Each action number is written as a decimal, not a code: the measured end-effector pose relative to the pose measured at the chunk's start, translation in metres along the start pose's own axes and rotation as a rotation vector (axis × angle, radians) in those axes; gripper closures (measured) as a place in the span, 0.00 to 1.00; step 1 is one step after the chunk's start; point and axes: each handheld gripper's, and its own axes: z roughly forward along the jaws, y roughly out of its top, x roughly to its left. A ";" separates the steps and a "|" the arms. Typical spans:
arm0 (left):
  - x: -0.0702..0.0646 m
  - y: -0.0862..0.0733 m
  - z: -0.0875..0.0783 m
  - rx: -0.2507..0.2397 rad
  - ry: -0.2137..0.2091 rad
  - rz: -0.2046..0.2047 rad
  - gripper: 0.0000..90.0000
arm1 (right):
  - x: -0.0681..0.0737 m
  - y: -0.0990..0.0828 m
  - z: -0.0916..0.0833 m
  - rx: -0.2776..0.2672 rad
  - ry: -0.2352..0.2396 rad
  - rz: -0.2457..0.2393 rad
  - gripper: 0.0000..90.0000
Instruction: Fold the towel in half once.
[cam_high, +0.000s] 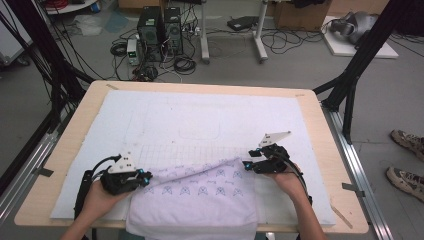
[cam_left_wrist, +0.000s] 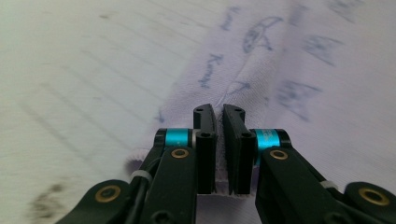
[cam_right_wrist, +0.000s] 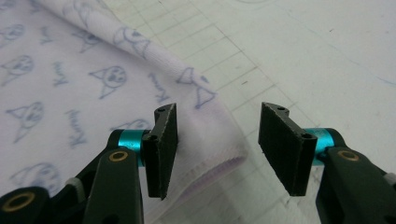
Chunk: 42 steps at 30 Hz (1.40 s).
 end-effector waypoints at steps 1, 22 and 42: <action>0.006 0.003 0.001 -0.017 0.032 -0.025 0.93 | -0.002 0.002 0.003 0.002 0.004 -0.004 0.52; 0.050 0.006 0.030 0.071 -0.048 -0.142 0.94 | -0.003 0.004 0.016 0.100 0.142 0.004 0.92; 0.126 0.144 0.031 -0.035 0.203 -0.082 0.96 | -0.073 0.103 -0.025 -0.022 -0.156 -0.007 0.96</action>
